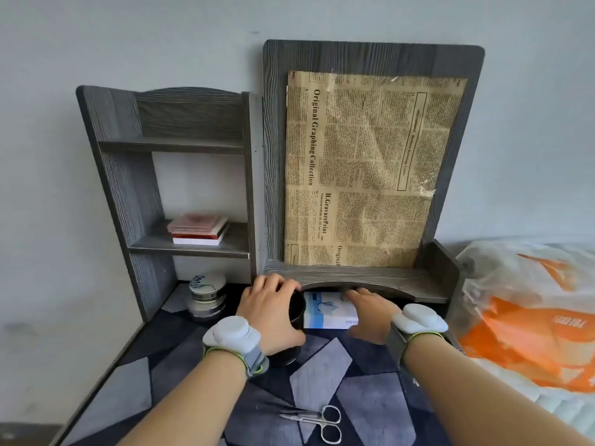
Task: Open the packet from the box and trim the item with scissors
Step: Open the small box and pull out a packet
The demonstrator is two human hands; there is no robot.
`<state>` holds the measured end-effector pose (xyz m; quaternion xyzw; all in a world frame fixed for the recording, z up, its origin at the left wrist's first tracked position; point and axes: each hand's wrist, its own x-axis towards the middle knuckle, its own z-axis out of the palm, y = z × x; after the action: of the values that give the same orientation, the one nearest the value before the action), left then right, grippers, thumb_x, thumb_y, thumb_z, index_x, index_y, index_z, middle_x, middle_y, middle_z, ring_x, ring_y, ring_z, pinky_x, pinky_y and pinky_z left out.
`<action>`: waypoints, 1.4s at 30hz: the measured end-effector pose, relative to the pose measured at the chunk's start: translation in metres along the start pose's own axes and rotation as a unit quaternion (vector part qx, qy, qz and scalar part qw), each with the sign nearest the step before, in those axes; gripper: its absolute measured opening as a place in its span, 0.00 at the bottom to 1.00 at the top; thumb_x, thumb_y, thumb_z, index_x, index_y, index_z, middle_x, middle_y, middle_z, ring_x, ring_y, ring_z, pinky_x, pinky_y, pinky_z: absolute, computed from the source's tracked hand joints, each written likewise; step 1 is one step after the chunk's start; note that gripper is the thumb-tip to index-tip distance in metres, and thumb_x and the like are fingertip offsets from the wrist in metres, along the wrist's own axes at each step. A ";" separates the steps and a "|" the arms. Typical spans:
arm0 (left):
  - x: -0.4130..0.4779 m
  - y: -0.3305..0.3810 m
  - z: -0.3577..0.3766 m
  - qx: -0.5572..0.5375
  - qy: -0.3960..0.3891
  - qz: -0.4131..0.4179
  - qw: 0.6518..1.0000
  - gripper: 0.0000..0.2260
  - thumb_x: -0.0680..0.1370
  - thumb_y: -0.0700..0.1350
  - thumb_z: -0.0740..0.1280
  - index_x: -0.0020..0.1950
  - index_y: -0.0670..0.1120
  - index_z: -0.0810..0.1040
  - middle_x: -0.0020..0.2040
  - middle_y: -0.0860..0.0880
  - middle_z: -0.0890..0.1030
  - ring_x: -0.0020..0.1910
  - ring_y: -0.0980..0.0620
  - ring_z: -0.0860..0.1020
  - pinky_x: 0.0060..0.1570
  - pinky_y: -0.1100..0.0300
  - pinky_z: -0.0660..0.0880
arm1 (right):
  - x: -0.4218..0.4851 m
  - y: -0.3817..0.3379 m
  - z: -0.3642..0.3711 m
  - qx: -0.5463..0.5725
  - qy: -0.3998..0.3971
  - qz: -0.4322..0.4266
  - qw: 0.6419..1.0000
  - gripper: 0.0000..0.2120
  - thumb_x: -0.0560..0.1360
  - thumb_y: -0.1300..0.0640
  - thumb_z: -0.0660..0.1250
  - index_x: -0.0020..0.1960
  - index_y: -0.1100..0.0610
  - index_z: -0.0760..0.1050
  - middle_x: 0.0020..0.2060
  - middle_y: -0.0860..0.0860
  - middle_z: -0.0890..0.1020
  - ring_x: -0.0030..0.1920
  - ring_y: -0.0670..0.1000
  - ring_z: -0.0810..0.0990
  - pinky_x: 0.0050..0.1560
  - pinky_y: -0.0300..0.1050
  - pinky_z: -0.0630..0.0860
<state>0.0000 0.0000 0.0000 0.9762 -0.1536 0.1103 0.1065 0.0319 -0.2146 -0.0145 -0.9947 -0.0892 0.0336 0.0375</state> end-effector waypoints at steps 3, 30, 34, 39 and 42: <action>0.002 -0.003 0.003 0.001 0.011 0.001 1.000 0.35 0.61 0.60 0.68 0.66 0.58 0.63 0.63 0.55 0.66 0.65 0.49 0.63 0.62 0.53 0.65 | 0.005 -0.001 0.005 -0.002 -0.031 0.022 0.999 0.38 0.68 0.47 0.70 0.73 0.51 0.58 0.66 0.54 0.69 0.63 0.58 0.74 0.57 0.51 0.75; -0.018 0.007 -0.021 -0.120 0.031 0.017 0.992 0.24 0.76 0.49 0.60 0.73 0.52 0.62 0.74 0.53 0.64 0.74 0.52 0.61 0.71 0.58 0.61 | -0.048 0.002 -0.019 0.038 -0.035 0.075 0.996 0.39 0.59 0.57 0.78 0.66 0.57 0.64 0.61 0.53 0.67 0.56 0.56 0.76 0.54 0.51 0.78; -0.023 0.020 -0.040 -0.224 0.089 -0.047 0.969 0.11 0.78 0.49 0.61 0.56 0.50 0.79 0.55 0.53 0.80 0.55 0.52 0.78 0.56 0.60 0.73 | -0.057 -0.001 -0.035 0.085 0.031 0.063 0.994 0.39 0.59 0.58 0.77 0.66 0.55 0.63 0.63 0.52 0.70 0.59 0.54 0.75 0.57 0.49 0.76; -0.024 0.034 -0.050 -0.394 0.030 -0.134 0.909 0.14 0.65 0.60 0.69 0.40 0.52 0.82 0.39 0.53 0.84 0.43 0.50 0.82 0.51 0.51 0.80 | -0.063 -0.009 -0.043 0.079 0.087 0.021 0.993 0.38 0.59 0.55 0.76 0.65 0.52 0.63 0.60 0.51 0.75 0.56 0.54 0.76 0.53 0.47 0.75; -0.025 0.037 -0.051 -0.395 0.025 -0.133 0.909 0.08 0.63 0.55 0.70 0.31 0.52 0.81 0.33 0.48 0.85 0.37 0.48 0.83 0.47 0.50 0.81 | -0.065 -0.013 -0.045 0.070 0.092 0.012 0.993 0.38 0.60 0.53 0.76 0.66 0.50 0.62 0.61 0.49 0.75 0.56 0.53 0.77 0.53 0.47 0.77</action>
<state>-0.0448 -0.0155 0.0491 0.8629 -0.0510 0.0498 0.5003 -0.0308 -0.2163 0.0350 -0.9895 -0.0709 -0.0514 0.1150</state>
